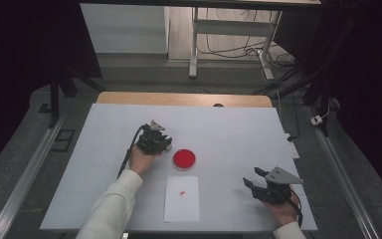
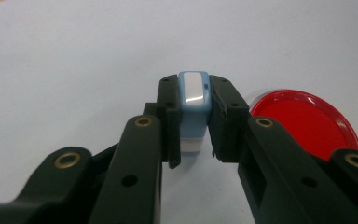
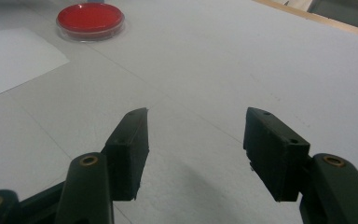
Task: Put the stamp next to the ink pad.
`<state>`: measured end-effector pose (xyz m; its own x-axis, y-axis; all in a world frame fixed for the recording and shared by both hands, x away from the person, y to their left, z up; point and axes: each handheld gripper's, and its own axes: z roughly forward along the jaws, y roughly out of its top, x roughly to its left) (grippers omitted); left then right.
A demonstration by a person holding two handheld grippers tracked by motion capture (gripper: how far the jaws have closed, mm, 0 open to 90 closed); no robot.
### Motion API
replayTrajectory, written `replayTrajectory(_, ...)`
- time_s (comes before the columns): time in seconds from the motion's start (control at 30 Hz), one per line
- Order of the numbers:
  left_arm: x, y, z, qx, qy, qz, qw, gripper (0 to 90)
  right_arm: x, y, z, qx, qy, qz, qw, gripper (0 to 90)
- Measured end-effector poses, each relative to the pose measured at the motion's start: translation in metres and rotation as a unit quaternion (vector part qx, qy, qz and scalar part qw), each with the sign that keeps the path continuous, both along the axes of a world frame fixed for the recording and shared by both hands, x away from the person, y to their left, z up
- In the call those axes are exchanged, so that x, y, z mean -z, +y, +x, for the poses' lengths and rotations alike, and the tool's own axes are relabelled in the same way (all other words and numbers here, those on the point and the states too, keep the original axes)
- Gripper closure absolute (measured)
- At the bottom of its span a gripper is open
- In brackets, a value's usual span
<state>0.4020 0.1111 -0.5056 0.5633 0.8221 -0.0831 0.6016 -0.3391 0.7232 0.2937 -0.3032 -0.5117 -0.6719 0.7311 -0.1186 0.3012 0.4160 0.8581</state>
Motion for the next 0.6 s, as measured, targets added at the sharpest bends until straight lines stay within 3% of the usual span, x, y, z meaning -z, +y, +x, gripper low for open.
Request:
replayTrajectory(0.3, 0.0024, -0.0001, -0.0023, 0.007, 0.003, -0.004, 1.0, 72.1, 0.0002, 0.0, 0.0003, 0.004, 0.002, -0.001, 1.0, 39.7)
replayTrajectory(0.5, -0.0009, 0.0026, -0.0029, 0.002, 0.004, -0.029, 0.9996, 47.0, 0.0003, -0.0001, 0.0004, 0.001, 0.002, 0.001, 1.0, 39.6)
replayTrajectory(0.6, -0.0032, 0.0033, -0.0046, 0.001, -0.001, -0.026, 0.9997, 35.8, 0.0004, -0.0001, 0.0006, 0.002, 0.003, 0.001, 1.0, 39.6)
